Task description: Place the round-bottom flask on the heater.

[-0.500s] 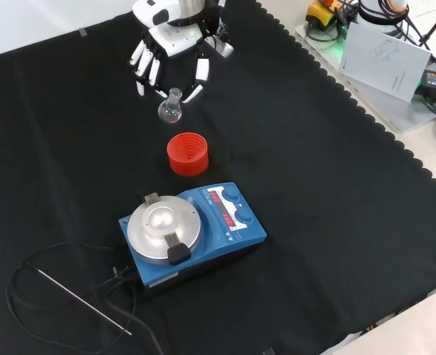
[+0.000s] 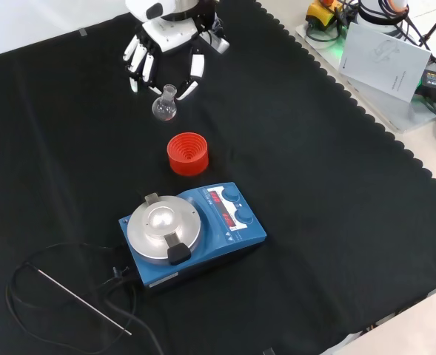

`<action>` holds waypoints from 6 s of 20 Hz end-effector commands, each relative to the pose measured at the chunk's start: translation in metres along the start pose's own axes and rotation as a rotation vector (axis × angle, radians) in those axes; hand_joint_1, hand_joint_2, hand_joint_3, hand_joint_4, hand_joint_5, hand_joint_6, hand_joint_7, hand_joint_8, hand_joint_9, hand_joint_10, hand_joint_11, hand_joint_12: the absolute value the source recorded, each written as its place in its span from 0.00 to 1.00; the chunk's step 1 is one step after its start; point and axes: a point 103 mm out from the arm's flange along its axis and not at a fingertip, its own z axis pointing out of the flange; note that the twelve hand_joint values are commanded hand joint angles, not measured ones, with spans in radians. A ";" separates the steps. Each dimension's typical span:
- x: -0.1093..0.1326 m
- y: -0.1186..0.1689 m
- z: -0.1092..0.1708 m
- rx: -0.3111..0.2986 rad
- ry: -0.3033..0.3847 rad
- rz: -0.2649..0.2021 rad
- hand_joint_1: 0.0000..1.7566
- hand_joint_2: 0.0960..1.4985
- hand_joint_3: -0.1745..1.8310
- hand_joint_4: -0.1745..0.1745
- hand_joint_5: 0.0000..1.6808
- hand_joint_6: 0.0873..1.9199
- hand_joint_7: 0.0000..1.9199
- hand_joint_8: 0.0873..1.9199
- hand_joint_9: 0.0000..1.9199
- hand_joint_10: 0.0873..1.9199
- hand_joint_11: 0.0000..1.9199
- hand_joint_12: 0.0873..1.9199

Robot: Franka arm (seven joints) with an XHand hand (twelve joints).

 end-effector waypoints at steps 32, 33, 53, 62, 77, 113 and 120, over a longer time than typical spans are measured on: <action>0.109 0.132 -0.001 0.089 0.002 -0.195 0.65 0.32 0.57 0.69 0.71 0.48 0.34 0.26 0.45 0.20 0.30 0.60; 0.111 0.133 0.001 0.094 0.003 -0.197 0.65 0.32 0.57 0.69 0.71 0.48 0.34 0.26 0.45 0.20 0.30 0.60; 0.139 0.137 0.023 0.130 0.012 -0.241 0.65 0.32 0.57 0.71 0.71 0.47 0.34 0.26 0.45 0.20 0.30 0.60; 0.151 0.139 0.034 0.147 0.042 -0.260 0.65 0.31 0.57 0.72 0.71 0.47 0.34 0.26 0.45 0.20 0.30 0.60; 0.167 0.133 0.046 0.175 0.038 -0.291 0.65 0.31 0.57 0.73 0.71 0.47 0.34 0.26 0.45 0.20 0.29 0.60; 0.167 0.140 0.063 0.207 0.002 -0.282 0.65 0.31 0.57 0.76 0.71 0.47 0.34 0.26 0.44 0.20 0.29 0.60; 0.164 0.141 0.066 0.216 0.010 -0.277 0.65 0.31 0.57 0.76 0.71 0.47 0.34 0.26 0.44 0.20 0.29 0.60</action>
